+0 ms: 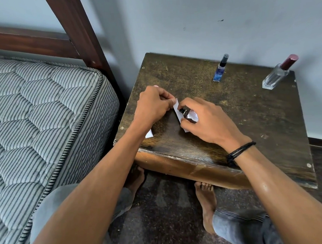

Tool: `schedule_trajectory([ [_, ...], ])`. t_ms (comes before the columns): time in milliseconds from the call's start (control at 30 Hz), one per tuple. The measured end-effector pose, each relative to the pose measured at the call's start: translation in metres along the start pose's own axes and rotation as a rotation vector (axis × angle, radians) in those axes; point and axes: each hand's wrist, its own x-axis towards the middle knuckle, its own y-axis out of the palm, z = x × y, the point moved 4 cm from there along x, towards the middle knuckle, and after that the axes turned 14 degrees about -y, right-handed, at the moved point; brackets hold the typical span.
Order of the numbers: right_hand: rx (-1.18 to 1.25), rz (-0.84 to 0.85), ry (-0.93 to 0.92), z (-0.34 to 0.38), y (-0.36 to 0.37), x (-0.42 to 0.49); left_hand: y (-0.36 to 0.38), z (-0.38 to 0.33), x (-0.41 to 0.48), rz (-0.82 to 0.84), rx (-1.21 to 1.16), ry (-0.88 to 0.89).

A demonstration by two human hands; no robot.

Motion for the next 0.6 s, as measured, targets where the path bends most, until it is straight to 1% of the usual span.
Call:
schedule_trajectory([
  [400,0.009,0.01,-0.015,-0.0011,-0.0001,0.001,0.0005,-0.001,-0.0021,-0.003,-0.01,0.002],
  [533,0.014,-0.017,-0.008,-0.0019,0.0012,0.0004,-0.0001,-0.0012,-0.0025,-0.001,-0.01,0.003],
  [600,0.054,-0.031,-0.001,-0.003,-0.0001,-0.0003,-0.0001,-0.0017,-0.0028,0.0,-0.012,0.003],
])
